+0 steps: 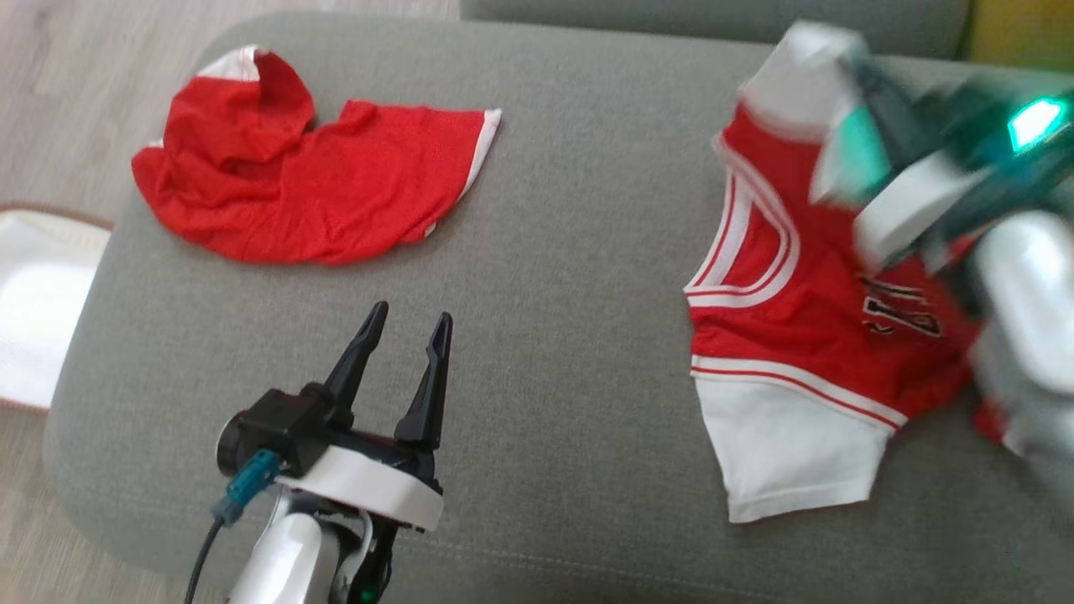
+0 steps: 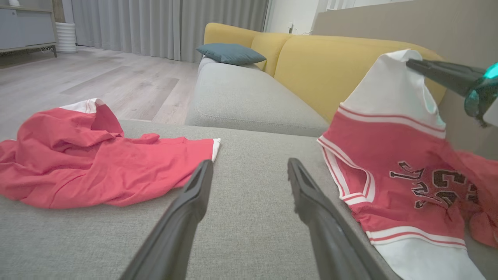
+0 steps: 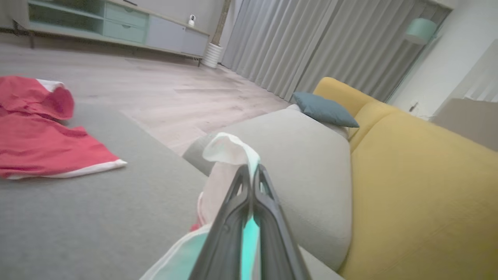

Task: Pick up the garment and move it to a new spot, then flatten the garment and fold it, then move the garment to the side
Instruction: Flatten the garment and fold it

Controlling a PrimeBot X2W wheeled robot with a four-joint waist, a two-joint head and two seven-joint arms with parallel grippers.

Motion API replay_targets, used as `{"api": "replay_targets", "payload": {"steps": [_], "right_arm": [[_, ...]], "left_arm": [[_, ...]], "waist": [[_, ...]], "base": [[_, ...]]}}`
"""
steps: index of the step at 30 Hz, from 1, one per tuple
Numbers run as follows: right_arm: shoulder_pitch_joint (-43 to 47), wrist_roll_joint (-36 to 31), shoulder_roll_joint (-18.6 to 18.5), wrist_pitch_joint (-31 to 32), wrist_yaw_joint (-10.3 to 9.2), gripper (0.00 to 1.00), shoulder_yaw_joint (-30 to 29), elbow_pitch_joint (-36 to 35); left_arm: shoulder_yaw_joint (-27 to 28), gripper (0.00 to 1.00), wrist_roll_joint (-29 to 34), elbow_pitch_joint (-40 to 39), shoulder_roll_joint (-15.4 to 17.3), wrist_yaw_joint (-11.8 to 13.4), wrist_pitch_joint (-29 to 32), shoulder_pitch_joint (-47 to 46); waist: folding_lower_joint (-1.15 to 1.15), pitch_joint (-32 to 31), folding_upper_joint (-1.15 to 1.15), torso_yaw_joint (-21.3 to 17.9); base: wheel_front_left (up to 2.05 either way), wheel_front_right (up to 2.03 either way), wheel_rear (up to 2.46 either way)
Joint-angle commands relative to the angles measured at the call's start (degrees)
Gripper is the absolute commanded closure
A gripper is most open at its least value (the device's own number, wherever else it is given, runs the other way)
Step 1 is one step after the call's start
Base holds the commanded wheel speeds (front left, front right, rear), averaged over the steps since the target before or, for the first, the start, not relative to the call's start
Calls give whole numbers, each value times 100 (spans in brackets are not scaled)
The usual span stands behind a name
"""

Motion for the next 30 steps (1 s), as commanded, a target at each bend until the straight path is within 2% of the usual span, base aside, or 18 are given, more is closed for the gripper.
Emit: {"api": "replay_targets", "payload": {"steps": [1, 6, 10, 11, 12, 16, 20, 24, 25, 30], "right_arm": [[-301, 63, -90, 25, 36, 100, 13, -201], [-1517, -9, -1027, 369, 36, 100, 336, 264], [-2707, -334, -1438, 454, 36, 100, 866, 1002], [-2978, -434, -1493, 450, 36, 20, 925, 1224], [-3205, -496, -1510, 470, 36, 0, 906, 1468], [-3710, -714, -1306, 421, 36, 0, 807, 2236], [-3701, -769, -938, 71, 36, 0, 661, 2668], [-3438, -687, -595, -352, 36, 0, 411, 2941], [-3230, -569, -414, -620, 36, 0, 204, 3014], [-2487, -390, 18, -1180, 36, 0, -260, 2995]], "left_arm": [[146, 0, -26, -202, 5, 30, -71, -270], [100, 0, -58, -242, 5, -15, -71, -496], [53, 0, -113, -240, 5, -50, -71, -667], [38, 0, -130, -242, 5, -55, -71, -703], [22, 0, -147, -243, 5, -57, -71, -733], [10, 0, -198, -239, 5, -29, -71, -763], [41, 0, -176, -184, 5, -19, -71, -773], [58, 0, -143, -162, 5, -26, -71, -775], [72, 0, -115, -147, 5, -29, -71, -757], [138, 0, -55, -133, 5, -23, -71, -636]], "waist": [[0, 120, 0, 45], [0, 577, 0, 187], [0, 870, 0, 318], [0, 928, 0, 357], [0, 965, 0, 392], [0, 1004, 0, 422], [0, 935, 0, 310], [0, 747, 0, 133], [0, 599, 0, 32], [0, 174, 0, -229]], "base": [[0, 0, 0], [0, 0, 0], [0, 0, 0], [0, 0, 0], [0, 0, 0], [0, 0, 0], [0, 0, 0], [0, 0, 0], [0, 0, 0], [0, 0, 0]]}}
